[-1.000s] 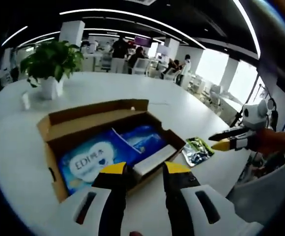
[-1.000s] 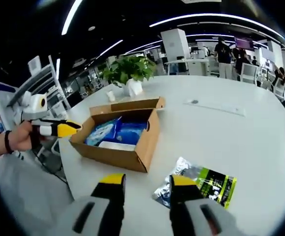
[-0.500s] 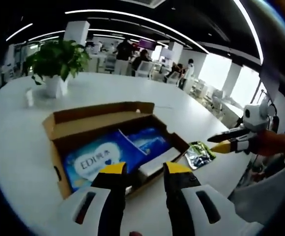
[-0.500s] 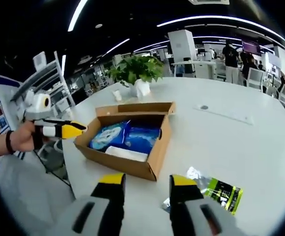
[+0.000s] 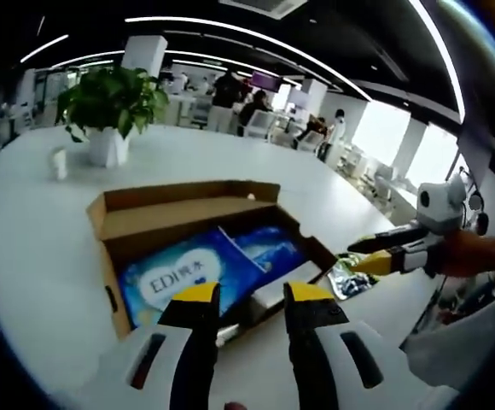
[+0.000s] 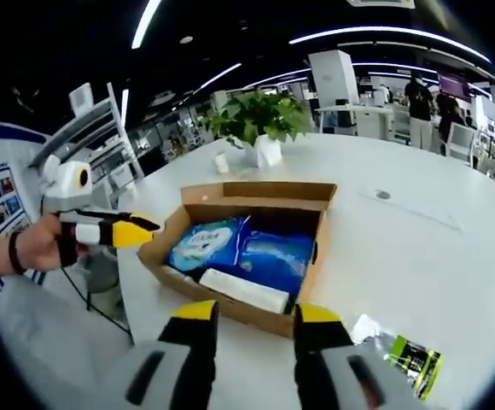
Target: Operate the shoe box by opening the lid, removing the specified soft item, and placing it in the target area until the item is outside and the box remains undamaged.
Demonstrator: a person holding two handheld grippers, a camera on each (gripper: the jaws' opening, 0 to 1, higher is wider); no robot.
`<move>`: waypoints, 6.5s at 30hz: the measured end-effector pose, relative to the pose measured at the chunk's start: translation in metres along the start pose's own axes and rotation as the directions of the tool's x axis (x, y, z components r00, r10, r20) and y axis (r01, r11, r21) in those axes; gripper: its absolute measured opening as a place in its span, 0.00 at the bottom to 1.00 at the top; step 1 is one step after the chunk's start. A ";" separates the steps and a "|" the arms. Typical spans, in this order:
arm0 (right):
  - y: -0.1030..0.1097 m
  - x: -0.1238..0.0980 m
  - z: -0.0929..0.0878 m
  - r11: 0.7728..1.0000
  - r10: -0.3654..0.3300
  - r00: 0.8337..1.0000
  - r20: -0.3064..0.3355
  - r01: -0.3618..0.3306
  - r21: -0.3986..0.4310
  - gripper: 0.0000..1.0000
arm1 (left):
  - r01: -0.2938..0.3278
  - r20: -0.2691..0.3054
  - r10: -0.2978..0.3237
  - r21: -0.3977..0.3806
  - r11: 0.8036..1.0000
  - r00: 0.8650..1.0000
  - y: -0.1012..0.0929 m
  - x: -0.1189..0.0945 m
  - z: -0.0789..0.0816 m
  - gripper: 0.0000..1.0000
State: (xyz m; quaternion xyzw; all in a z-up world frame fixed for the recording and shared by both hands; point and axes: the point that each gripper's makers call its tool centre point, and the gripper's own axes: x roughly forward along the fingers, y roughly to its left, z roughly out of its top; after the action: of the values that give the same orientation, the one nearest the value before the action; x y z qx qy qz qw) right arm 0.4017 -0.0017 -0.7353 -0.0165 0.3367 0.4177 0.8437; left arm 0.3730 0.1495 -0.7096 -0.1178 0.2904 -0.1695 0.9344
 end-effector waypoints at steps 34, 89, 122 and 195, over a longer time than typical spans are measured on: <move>0.036 0.097 0.041 0.989 0.142 0.988 -0.059 -0.145 -0.042 0.32 | -0.015 -0.017 0.015 0.032 0.999 1.000 0.003 -0.001 -0.003 0.35; 0.035 0.150 0.021 0.989 0.134 0.977 -0.165 -0.143 -0.046 0.00 | -0.047 -0.018 0.047 0.005 0.999 0.999 0.021 0.000 -0.005 0.34; 0.007 0.106 0.030 0.996 0.083 0.991 -0.101 -0.086 -0.026 0.00 | -0.036 -0.082 0.036 -0.003 0.999 0.996 0.012 0.009 -0.020 0.34; -0.031 0.071 0.019 0.998 0.048 0.997 -0.065 -0.045 0.049 0.00 | -0.025 -0.255 -0.022 -0.179 0.983 0.967 0.047 0.076 -0.047 0.16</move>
State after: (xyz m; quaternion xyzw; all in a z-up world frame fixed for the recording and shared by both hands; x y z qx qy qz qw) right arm 0.4643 0.0330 -0.7700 -0.0025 0.3744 0.4283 0.8224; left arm 0.4164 0.1572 -0.8003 -0.1792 0.4230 -0.1557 0.8745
